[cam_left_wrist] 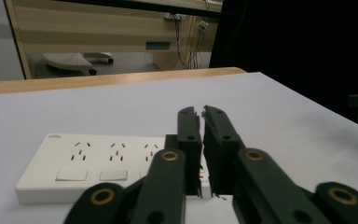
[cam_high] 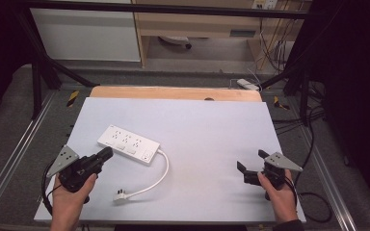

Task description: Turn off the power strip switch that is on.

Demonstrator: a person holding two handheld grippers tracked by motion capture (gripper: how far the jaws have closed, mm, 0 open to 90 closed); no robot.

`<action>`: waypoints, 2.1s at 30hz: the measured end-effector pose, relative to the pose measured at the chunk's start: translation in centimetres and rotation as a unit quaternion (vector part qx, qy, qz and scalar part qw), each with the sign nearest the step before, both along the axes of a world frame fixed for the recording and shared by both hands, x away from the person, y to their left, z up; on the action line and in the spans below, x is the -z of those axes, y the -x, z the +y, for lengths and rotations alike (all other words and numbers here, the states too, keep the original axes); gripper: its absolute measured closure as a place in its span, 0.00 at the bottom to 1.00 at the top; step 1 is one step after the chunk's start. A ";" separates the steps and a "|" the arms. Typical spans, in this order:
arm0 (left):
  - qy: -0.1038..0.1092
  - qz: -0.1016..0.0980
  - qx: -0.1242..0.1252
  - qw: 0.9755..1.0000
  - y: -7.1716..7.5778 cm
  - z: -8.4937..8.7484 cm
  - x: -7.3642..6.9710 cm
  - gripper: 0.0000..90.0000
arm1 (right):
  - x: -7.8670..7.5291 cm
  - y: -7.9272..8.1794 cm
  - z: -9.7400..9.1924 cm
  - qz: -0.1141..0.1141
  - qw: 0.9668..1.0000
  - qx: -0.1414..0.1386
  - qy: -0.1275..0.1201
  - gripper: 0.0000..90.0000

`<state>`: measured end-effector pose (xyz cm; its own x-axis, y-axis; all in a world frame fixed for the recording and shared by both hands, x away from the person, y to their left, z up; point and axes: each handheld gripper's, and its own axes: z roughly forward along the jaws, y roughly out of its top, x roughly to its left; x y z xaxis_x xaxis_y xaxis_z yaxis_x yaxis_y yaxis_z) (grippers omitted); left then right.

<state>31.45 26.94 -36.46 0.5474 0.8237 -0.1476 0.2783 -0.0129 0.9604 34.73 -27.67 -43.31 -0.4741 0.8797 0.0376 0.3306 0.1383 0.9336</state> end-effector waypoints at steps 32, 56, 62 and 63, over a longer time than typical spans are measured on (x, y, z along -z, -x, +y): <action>-0.029 -0.008 -0.023 0.999 -5.5 1.4 -0.8 1.00 | -0.1 0.0 0.2 0.005 1.000 -0.010 -0.014 0.02; -0.032 0.031 -0.047 0.998 -9.7 2.7 1.6 1.00 | -0.3 0.1 0.3 0.000 1.000 -0.015 -0.013 0.02; -0.037 0.045 -0.054 0.997 -10.4 3.1 2.5 1.00 | -0.3 0.1 0.3 0.002 1.000 -0.019 -0.015 0.03; -0.035 0.048 -0.055 0.997 -10.5 3.2 2.7 1.00 | -0.3 0.1 0.3 0.002 1.000 -0.019 -0.015 0.03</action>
<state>41.98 30.11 -39.20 0.4384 0.8884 -0.1360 0.3729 -0.0422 0.9269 34.64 -27.40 -43.03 -0.5069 0.8595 0.0655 0.3295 0.1230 0.9361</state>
